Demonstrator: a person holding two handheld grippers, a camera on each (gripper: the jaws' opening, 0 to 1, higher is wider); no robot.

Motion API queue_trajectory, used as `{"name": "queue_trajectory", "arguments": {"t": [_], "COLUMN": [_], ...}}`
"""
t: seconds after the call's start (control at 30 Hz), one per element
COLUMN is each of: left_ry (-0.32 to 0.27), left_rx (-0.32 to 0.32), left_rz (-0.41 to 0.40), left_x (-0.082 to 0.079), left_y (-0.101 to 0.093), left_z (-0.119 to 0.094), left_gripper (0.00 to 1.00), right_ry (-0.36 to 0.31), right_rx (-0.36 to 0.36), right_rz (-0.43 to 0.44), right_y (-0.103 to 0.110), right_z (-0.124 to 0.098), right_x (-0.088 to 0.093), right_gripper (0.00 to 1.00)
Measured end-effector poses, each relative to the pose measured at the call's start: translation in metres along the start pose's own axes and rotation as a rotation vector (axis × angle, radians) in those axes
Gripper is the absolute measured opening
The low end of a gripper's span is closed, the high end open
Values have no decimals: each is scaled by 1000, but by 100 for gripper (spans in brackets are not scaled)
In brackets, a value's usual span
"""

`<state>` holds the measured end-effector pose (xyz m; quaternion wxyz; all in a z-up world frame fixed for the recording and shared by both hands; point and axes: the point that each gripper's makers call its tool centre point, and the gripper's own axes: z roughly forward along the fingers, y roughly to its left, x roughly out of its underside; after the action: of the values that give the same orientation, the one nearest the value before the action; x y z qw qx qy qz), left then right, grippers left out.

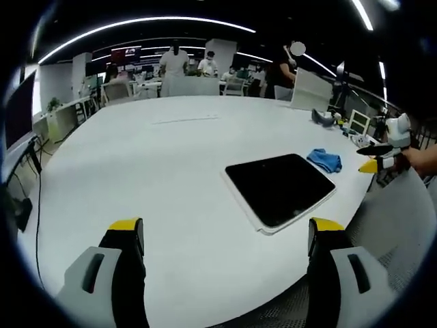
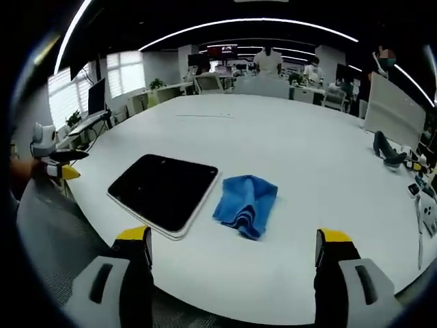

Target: Wipe the mirror surface with the cleaning cloth until all visible marks leave the cleaned area.

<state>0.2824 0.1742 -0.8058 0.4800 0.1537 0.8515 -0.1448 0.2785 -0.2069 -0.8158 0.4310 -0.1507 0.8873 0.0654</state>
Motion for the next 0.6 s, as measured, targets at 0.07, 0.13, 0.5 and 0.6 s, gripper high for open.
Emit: {"name": "queue_trajectory", "arguments": {"t": [0.07, 0.13, 0.5, 0.6], "left_ry": [-5, -10, -42, -43], "left_rx": [0, -1, -46, -37], "left_rz": [-12, -17, -27, -13], "left_x": [0, 0, -6, -7], "left_y": [0, 1, 8, 6], "left_z": [0, 1, -2, -1], "left_gripper": [99, 99, 99, 99], "right_ry": [-15, -22, 22, 27], "right_rx": [-22, -71, -64, -75], "right_rz": [25, 70, 120, 74], "right_y": [5, 19, 24, 32], "right_z": [1, 4, 11, 13], "right_x": [-5, -8, 0, -1], "right_gripper": [99, 99, 92, 98]}}
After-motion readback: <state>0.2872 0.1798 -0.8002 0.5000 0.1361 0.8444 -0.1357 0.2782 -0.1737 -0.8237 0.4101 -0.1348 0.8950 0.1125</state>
